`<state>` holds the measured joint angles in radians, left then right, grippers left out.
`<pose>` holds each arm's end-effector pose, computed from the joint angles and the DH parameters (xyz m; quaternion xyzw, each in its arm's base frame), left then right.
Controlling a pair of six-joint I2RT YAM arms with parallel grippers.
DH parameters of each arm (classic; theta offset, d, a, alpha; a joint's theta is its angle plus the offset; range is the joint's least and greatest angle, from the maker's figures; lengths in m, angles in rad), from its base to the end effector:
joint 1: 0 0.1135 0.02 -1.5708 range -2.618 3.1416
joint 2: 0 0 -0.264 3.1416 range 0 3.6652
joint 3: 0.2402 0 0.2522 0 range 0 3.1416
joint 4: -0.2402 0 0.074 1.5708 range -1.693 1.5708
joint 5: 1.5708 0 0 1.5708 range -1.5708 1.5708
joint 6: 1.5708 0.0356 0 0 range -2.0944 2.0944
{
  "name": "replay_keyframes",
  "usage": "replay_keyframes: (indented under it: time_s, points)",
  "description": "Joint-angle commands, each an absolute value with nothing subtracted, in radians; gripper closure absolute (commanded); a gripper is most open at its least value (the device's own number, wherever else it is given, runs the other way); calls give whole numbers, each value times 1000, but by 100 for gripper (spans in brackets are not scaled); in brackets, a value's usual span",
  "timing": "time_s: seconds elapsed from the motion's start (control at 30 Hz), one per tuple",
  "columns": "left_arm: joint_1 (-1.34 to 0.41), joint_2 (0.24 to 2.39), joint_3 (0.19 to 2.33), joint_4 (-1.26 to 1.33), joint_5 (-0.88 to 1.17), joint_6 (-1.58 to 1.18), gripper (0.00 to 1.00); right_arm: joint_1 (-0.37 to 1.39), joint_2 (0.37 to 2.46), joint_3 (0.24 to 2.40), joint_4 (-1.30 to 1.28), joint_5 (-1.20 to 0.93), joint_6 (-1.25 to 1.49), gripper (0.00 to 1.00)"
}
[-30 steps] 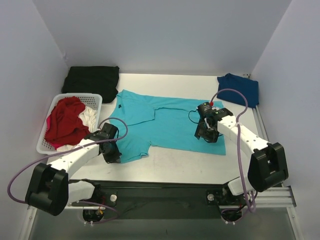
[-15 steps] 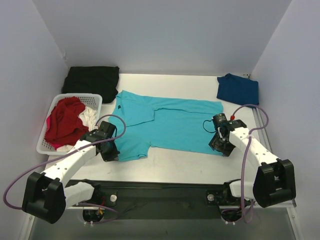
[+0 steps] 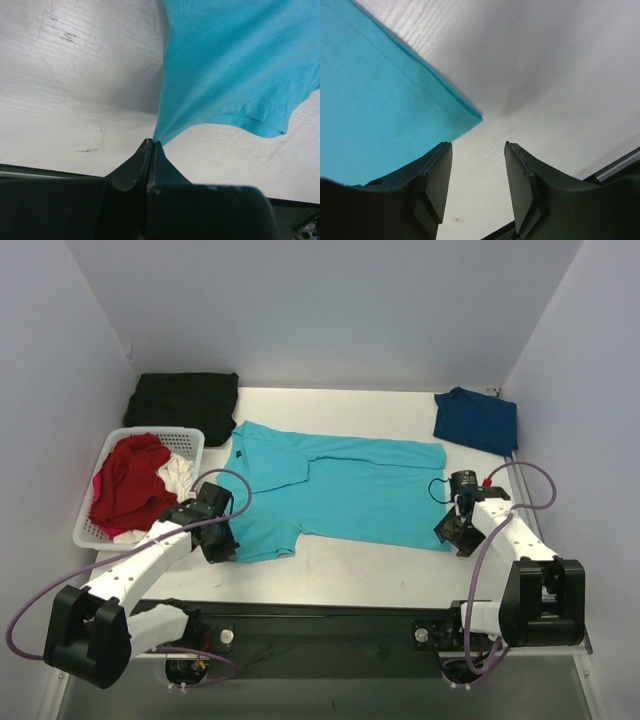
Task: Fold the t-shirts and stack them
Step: Grap the side of the flattened tshirt closest away from the robot with both arms
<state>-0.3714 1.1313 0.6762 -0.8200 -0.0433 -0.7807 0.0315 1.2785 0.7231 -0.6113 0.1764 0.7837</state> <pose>0.1739 -0.0661 0.1938 -0.2041 0.9676 -0.0623 0.1352 0.2267 0.0009 0.1879 0.3749 0.9011 0.0000 0.2177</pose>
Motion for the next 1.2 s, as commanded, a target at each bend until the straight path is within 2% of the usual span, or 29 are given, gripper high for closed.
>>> replay_keyframes:
  time_s: [0.0,0.23,0.53,0.63,0.67,0.7,0.97,1.17]
  points:
    - [-376,1124,716,-831,-32,-772,100,3,1313,693,-578,120,746,54]
    - [-374,1140,724,-831,-29,-770,100,-31,1368,664,-519,92,729,59]
    - [-374,1126,733,-848,-32,-770,100,-87,1463,647,-462,55,687,75]
    - [-373,1115,745,-865,-41,-772,100,-94,1473,650,-477,54,681,87]
    - [-373,1108,747,-870,-49,-772,100,-95,1474,650,-482,55,680,96]
    - [-373,1101,752,-873,-52,-772,100,-94,1471,650,-486,55,680,100]
    - [-379,1025,862,-1008,-150,-746,100,-92,1364,647,-571,74,670,100]
    - [-379,996,890,-1045,-95,-767,100,-94,1258,698,-655,97,684,100]
